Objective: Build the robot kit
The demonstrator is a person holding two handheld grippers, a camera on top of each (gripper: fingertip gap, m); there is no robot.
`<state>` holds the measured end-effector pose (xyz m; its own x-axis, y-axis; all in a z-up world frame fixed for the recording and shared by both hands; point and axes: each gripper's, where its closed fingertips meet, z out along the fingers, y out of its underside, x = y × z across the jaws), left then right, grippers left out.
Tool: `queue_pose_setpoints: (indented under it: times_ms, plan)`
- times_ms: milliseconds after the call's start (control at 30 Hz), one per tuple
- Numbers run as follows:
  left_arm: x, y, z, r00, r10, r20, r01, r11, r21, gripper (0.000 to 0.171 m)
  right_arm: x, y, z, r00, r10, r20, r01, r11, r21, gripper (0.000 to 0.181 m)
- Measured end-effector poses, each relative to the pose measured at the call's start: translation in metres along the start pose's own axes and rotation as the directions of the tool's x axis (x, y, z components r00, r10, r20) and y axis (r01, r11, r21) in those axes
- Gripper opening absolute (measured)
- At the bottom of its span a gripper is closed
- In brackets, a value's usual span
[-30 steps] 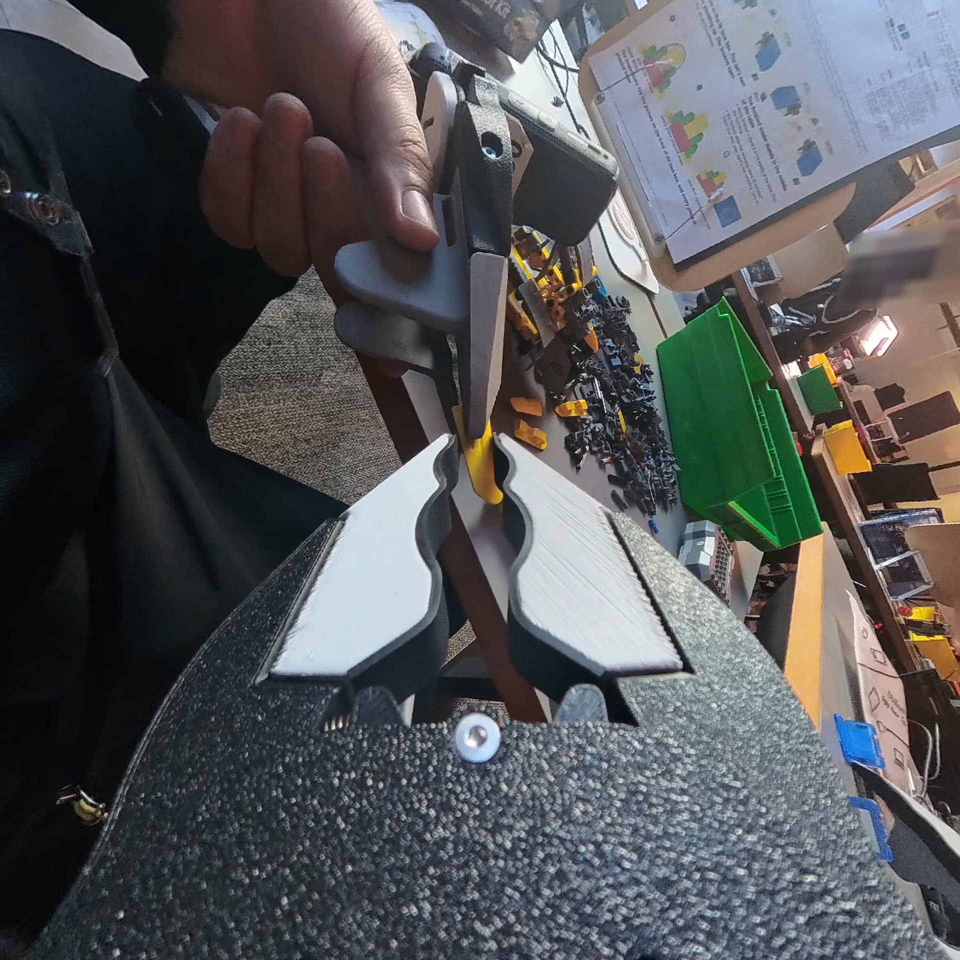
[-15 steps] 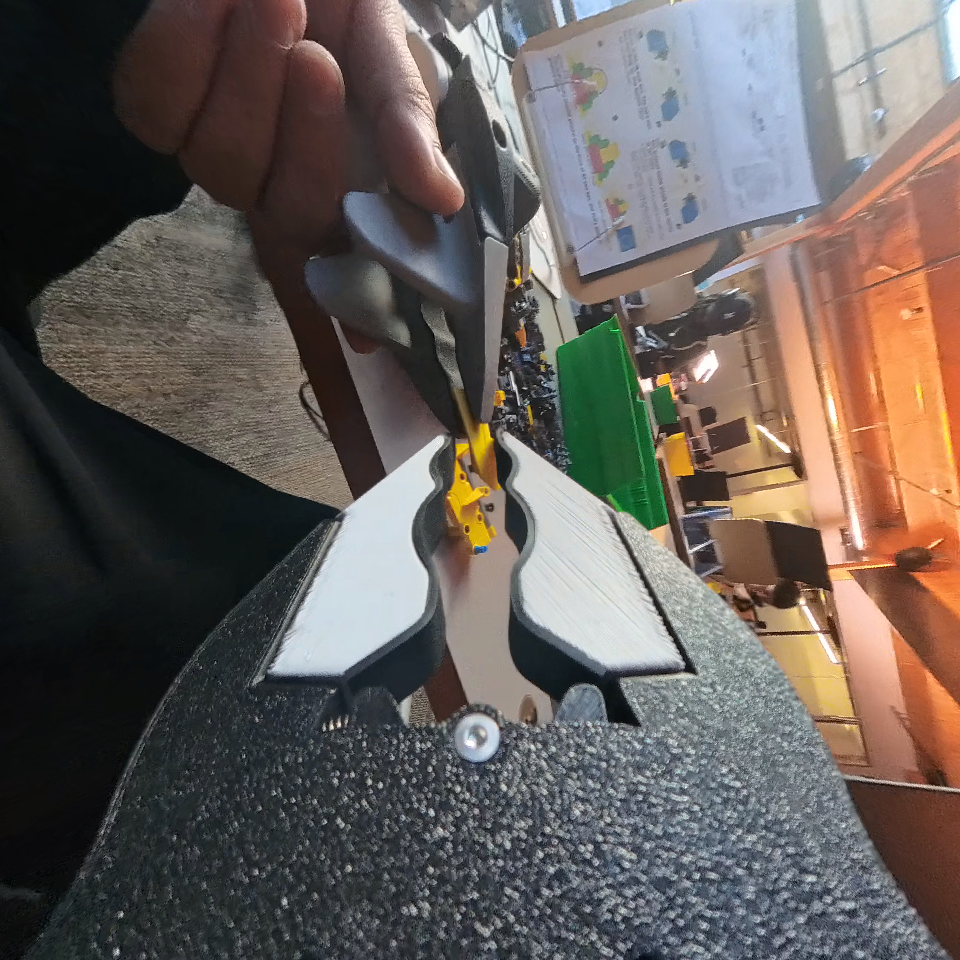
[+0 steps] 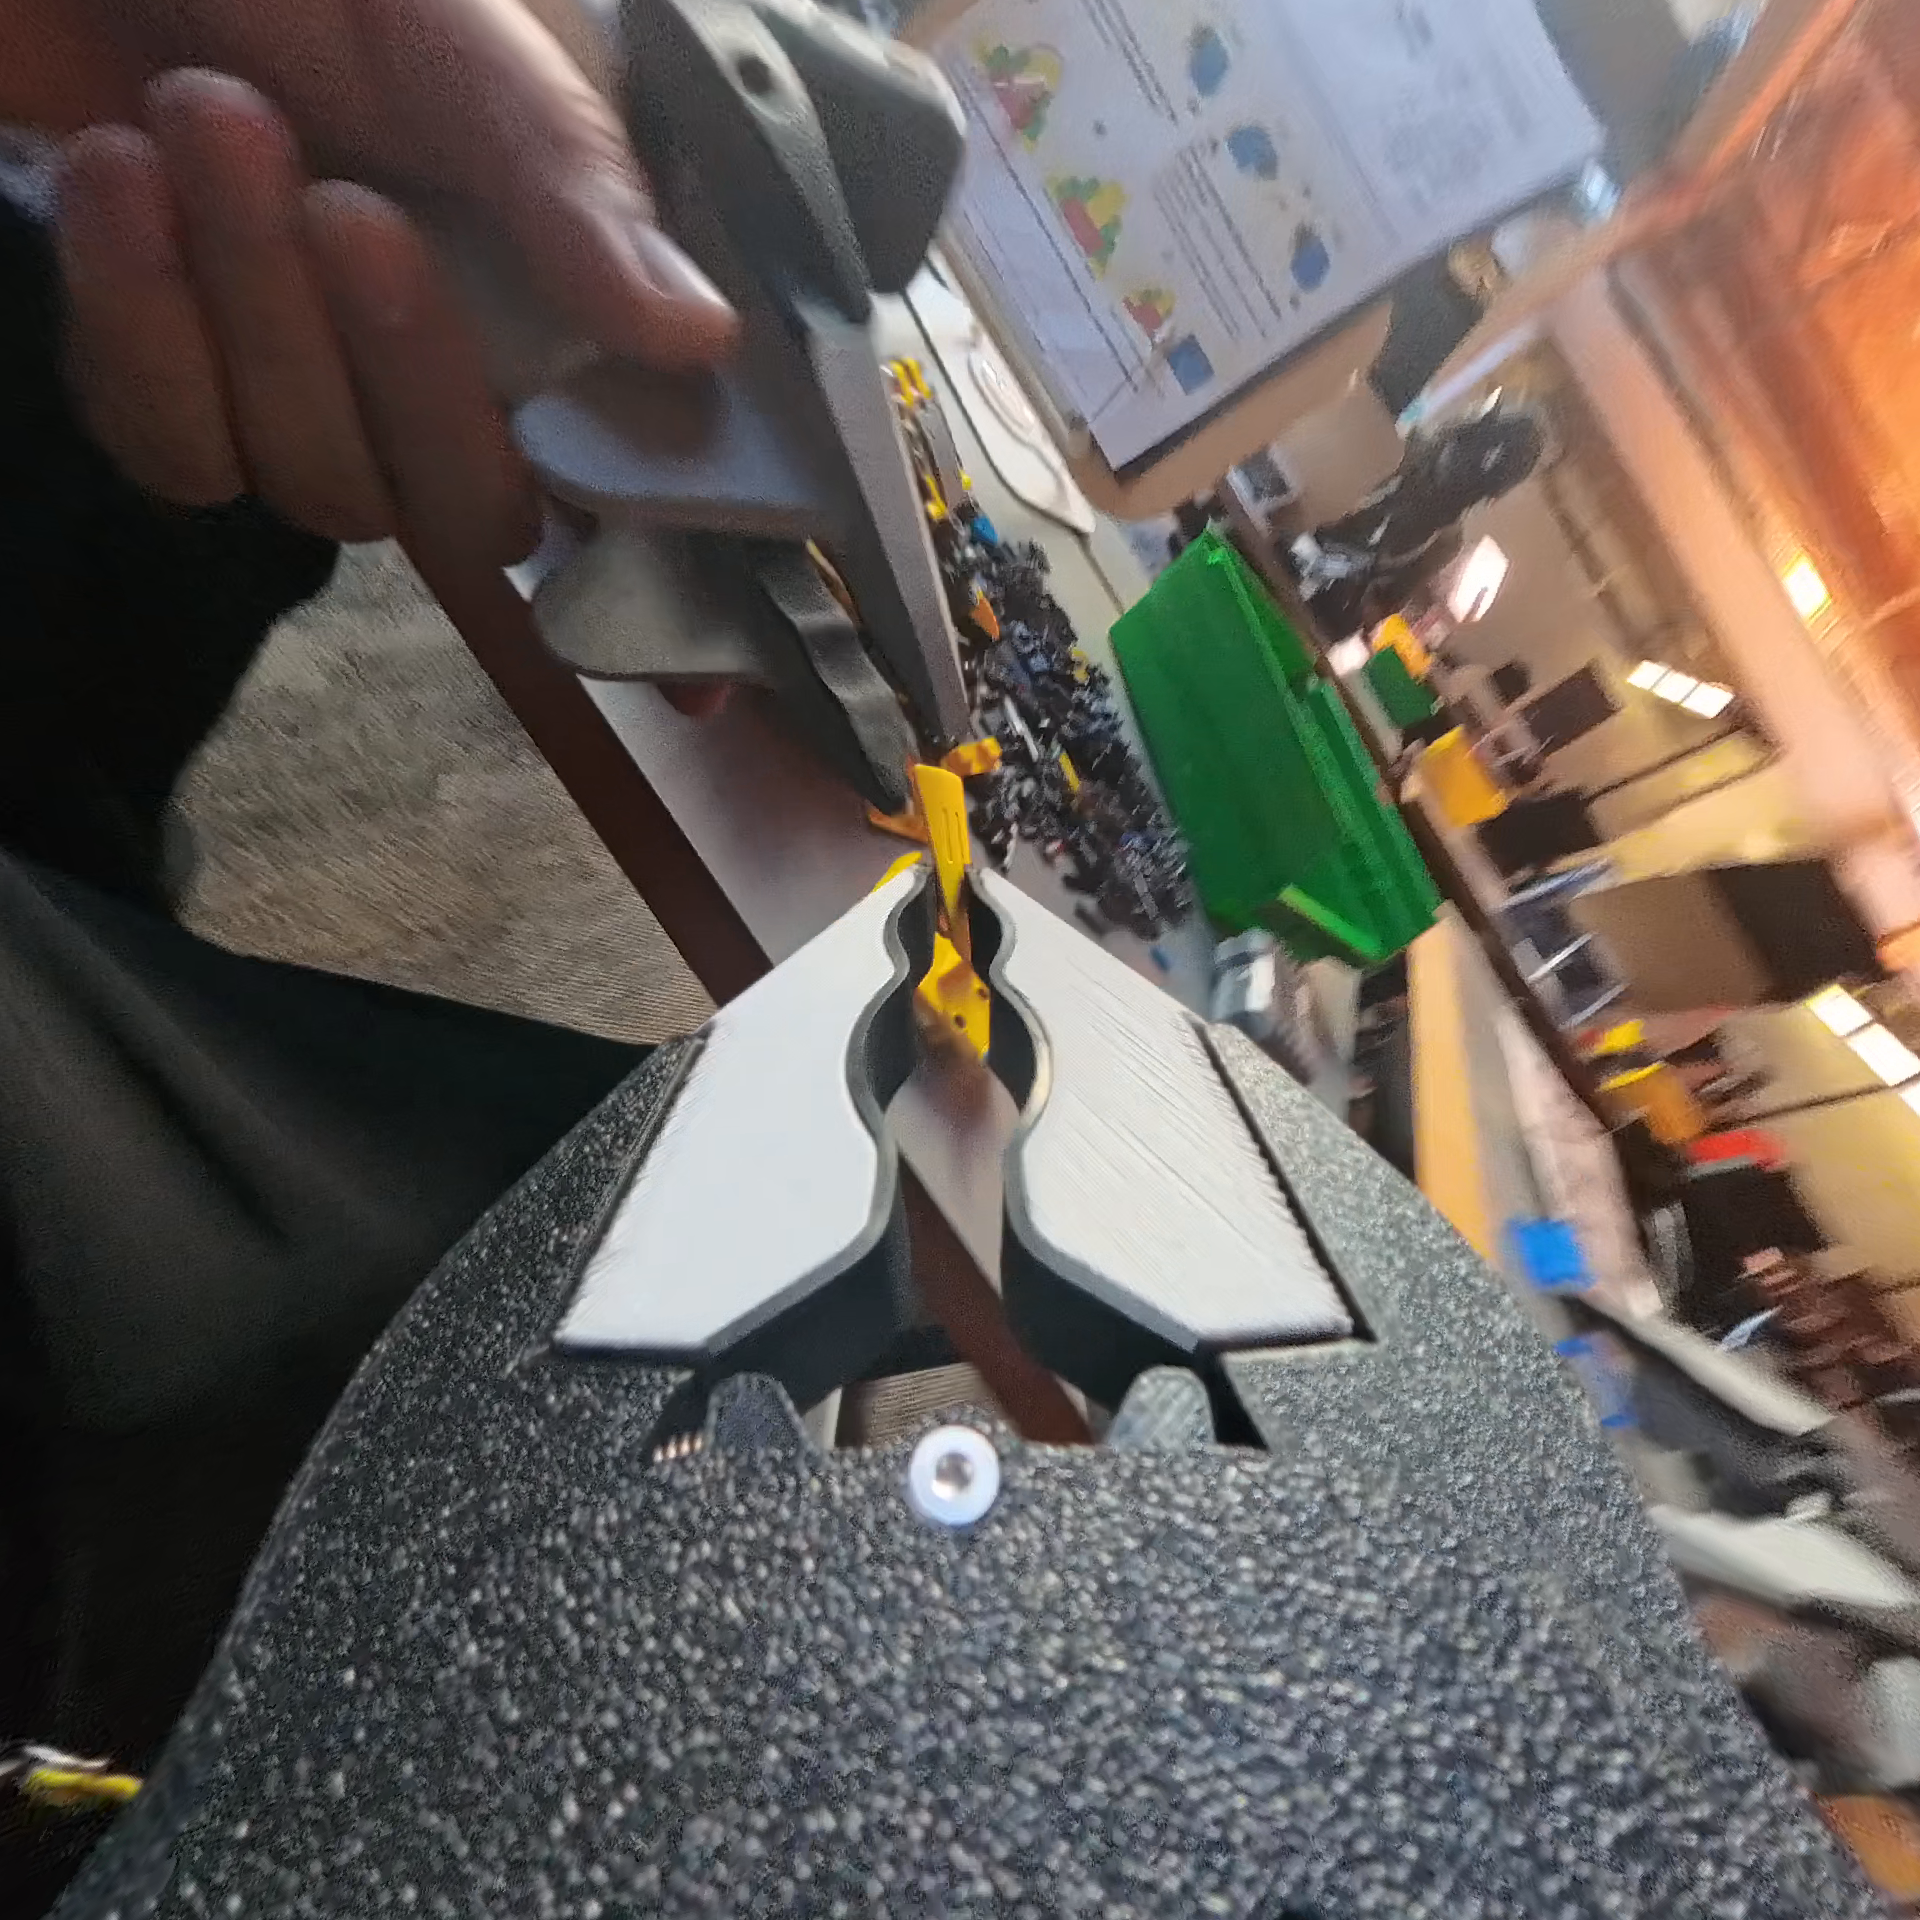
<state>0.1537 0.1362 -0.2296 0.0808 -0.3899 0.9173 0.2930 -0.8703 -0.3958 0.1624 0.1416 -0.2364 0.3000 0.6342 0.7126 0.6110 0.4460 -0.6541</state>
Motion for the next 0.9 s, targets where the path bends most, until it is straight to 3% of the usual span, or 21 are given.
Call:
queue_pose_setpoints:
  times_ms: [67,133,167,233,333,367,433,500,567,667,833,900]
  plan:
    - [-0.001,-0.002,-0.002,0.992,0.120,0.048,-0.119,0.993,-0.020,0.031,0.011,0.024,0.004,0.982,0.191,0.002,-0.191,0.981,-0.044,0.005]
    - [-0.012,-0.002,-0.003,0.921,0.349,0.174,-0.339,0.937,-0.081,0.032,0.019,0.057,0.012,0.900,0.436,0.028,-0.430,0.895,-0.121,0.006]
    - [-0.020,-0.003,-0.004,0.844,0.475,0.248,-0.455,0.880,-0.139,0.036,0.022,0.068,0.016,0.822,0.568,0.051,-0.557,0.818,-0.143,0.005]
    - [-0.038,-0.008,-0.004,0.617,0.696,0.368,-0.630,0.716,-0.299,0.050,0.028,0.083,0.023,0.592,0.797,0.120,-0.777,0.604,-0.178,0.005]
    - [-0.051,-0.026,0.003,0.245,0.881,0.405,-0.755,0.435,-0.490,0.055,0.039,0.090,0.034,0.263,0.942,0.210,-0.927,0.307,-0.217,0.005]
    - [-0.052,-0.033,0.008,0.149,0.902,0.405,-0.769,0.363,-0.525,0.054,0.040,0.092,0.038,0.197,0.954,0.225,-0.937,0.251,-0.242,0.005]
    - [-0.058,-0.044,0.017,0.035,0.920,0.390,-0.767,0.275,-0.580,0.047,0.036,0.094,0.045,0.116,0.961,0.251,-0.936,0.190,-0.296,0.004]
    - [-0.074,-0.046,0.024,0.027,0.927,0.373,-0.718,0.278,-0.638,0.052,0.030,0.096,0.050,0.055,0.963,0.262,-0.930,0.145,-0.338,0.004]
    - [-0.081,-0.037,0.028,0.120,0.927,0.356,-0.682,0.337,-0.649,0.057,0.027,0.098,0.053,0.004,0.965,0.262,-0.929,0.101,-0.357,0.004]
    - [-0.070,-0.031,0.022,0.218,0.899,0.381,-0.709,0.414,-0.571,0.057,0.027,0.101,0.052,0.013,0.968,0.250,-0.930,0.104,-0.352,0.004]
    - [-0.080,-0.016,-0.001,0.226,0.887,0.403,-0.677,0.441,-0.589,0.061,0.035,0.089,0.052,-0.014,0.947,0.321,-0.955,0.083,-0.285,0.004]
    - [-0.082,-0.014,-0.002,0.211,0.889,0.406,-0.695,0.428,-0.577,0.061,0.035,0.089,0.053,0.015,0.947,0.320,-0.960,0.104,-0.262,0.004]
